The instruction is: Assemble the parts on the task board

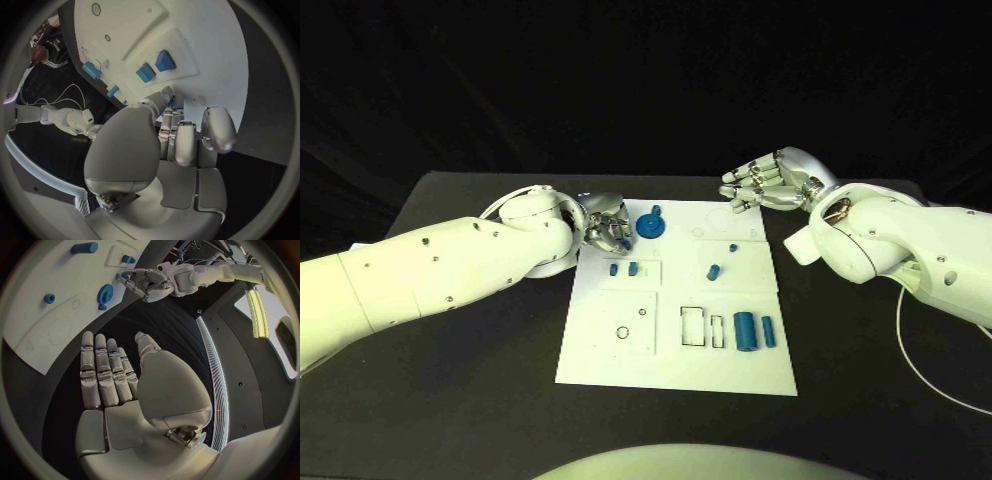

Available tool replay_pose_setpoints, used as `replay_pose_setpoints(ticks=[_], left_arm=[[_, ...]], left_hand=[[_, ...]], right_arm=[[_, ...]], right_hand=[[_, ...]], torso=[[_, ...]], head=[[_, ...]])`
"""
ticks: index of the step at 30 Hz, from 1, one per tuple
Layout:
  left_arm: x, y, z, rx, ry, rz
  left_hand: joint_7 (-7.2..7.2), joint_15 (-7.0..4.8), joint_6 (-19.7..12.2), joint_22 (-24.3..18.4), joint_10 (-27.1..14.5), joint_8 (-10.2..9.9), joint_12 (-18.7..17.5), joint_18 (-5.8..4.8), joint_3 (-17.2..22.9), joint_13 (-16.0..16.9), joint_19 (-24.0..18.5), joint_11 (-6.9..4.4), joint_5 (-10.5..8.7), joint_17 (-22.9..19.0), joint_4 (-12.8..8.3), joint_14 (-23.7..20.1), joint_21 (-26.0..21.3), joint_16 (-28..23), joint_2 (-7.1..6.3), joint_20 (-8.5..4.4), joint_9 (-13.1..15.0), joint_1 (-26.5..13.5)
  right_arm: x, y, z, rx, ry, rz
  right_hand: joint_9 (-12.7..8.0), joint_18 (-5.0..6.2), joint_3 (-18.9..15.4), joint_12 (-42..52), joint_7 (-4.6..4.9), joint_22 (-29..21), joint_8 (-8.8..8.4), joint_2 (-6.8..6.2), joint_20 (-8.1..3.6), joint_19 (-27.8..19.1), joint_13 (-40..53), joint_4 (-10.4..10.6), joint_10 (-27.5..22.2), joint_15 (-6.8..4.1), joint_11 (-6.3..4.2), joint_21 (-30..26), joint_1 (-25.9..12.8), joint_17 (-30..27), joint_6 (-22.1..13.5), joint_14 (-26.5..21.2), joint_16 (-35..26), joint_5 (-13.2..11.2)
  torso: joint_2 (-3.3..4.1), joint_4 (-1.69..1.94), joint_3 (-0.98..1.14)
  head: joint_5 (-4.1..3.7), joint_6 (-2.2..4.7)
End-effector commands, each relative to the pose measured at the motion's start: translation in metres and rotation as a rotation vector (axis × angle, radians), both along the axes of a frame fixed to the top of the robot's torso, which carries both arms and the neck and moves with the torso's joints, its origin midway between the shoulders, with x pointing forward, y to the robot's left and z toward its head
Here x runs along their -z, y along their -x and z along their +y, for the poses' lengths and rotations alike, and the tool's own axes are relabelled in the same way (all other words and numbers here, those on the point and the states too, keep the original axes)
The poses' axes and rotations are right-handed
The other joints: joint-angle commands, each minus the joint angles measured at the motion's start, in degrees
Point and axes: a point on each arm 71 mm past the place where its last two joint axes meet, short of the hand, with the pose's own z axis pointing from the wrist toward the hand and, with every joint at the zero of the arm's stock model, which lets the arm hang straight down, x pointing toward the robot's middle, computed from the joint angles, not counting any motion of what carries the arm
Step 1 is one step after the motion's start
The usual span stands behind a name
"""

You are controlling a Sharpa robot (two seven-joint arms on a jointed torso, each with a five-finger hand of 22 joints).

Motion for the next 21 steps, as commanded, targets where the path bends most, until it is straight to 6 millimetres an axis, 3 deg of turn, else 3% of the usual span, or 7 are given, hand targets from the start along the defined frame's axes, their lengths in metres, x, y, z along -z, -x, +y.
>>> replay_pose_setpoints(ticks=[1, 21], left_arm=[[0.0023, 0.0022, -0.0041, 0.027, -0.01, 0.012], [0.0027, 0.0031, -0.0068, 0.031, -0.021, 0.014]], left_hand=[[0.17, 0.29, 0.1, 1.0, 0.2, -0.2, -0.3, -0.78, 0.5, 0.0, 2.1, 0.18, 0.01, 0.0, -0.1, 1.9, 0.2, 0.2, 0.13, 0.14, 0.0, -0.7], [0.05, 0.18, 0.6, 1.1, 0.7, -0.1, -0.4, -0.74, 0.8, 0.2, 2.1, 0.06, -0.03, 0.0, -0.4, 1.9, 0.2, 0.3, 0.15, 0.12, 0.1, -0.8]], right_arm=[[0.0001, 0.0007, 0.0022, -0.02, 0.0, -0.003], [0.0008, 0.0005, 0.0023, -0.021, 0.0, -0.001]], right_hand=[[0.0, 0.44, 0.0, -0.3, 0.03, 0.1, -0.1, 0.48, 0.28, 0.2, -0.1, -0.4, 0.1, 0.0, 0.08, -0.4, -0.3, -0.1, -0.2, -0.1, -0.1, 0.3], [0.0, 0.44, 0.0, -0.3, 0.03, 0.1, -0.1, 0.48, 0.28, 0.2, -0.1, -0.4, 0.1, 0.0, 0.08, -0.4, -0.3, -0.1, -0.2, -0.1, -0.1, 0.3]], torso=[[0.02, 0.0, 0.01], [0.02, 0.02, -0.01]], head=[[0.04, 0.02], [0.0, 0.01]])
